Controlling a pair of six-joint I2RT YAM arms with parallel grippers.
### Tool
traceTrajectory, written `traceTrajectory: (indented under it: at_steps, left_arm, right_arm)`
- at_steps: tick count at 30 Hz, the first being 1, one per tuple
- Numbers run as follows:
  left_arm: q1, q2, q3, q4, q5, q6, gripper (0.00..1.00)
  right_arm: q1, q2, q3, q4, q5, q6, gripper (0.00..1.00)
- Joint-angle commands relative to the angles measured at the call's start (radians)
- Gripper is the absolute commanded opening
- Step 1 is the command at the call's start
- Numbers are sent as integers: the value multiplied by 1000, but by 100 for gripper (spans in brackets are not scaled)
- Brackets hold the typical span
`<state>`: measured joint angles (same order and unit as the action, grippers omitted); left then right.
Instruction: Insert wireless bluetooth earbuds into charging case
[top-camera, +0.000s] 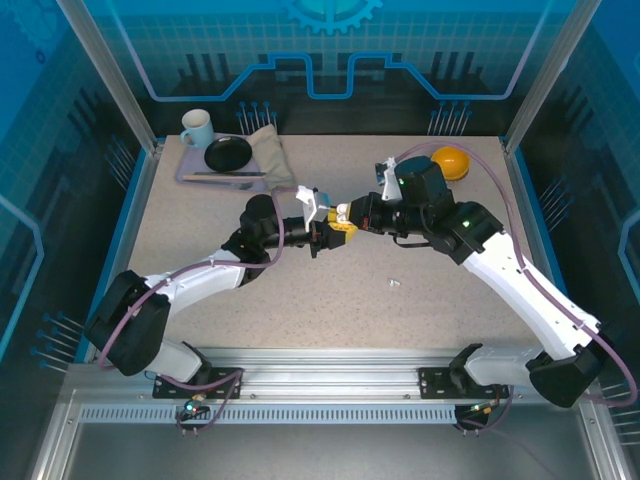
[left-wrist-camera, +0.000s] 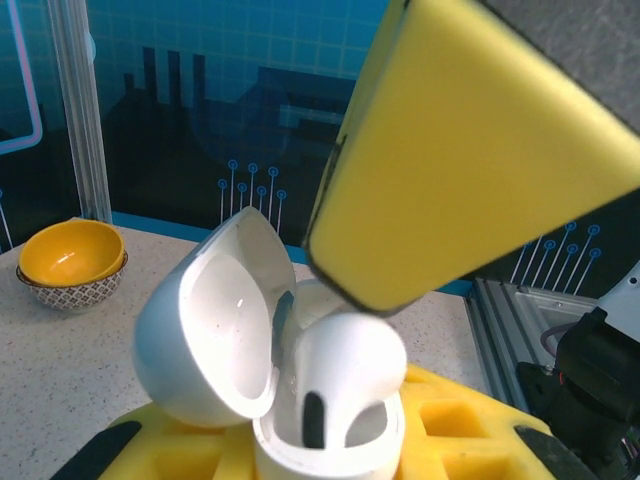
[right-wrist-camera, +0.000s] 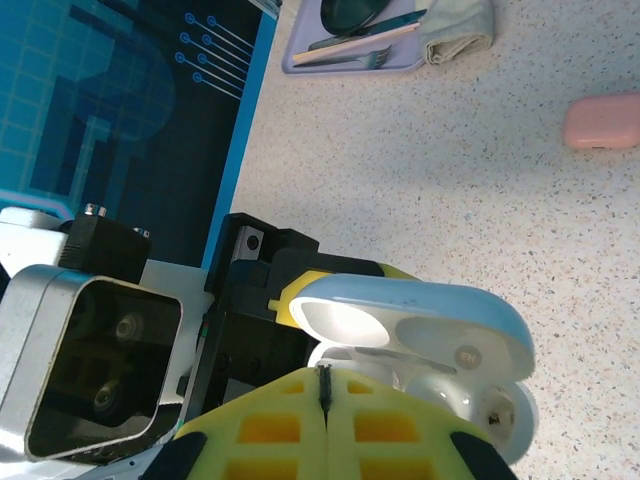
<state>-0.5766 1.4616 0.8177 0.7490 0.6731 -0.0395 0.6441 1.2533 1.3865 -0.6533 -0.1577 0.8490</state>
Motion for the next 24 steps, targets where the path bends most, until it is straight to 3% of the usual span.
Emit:
traceTrajectory:
  at_steps: [1, 12, 20, 24]
  left_arm:
    - [8, 11, 34, 49, 3, -13, 0]
    - [7, 15, 28, 57, -1, -11, 0]
    - [9, 12, 19, 57, -11, -5, 0]
    - [10, 3, 8, 62, -30, -1, 0]
  right_arm:
    - [25, 20, -3, 20, -1, 10, 0]
    - [42, -11, 20, -35, 88, -10, 2]
    - [-24, -104, 27, 15, 76, -28, 7]
    - [-100, -158, 25, -94, 99, -62, 10]
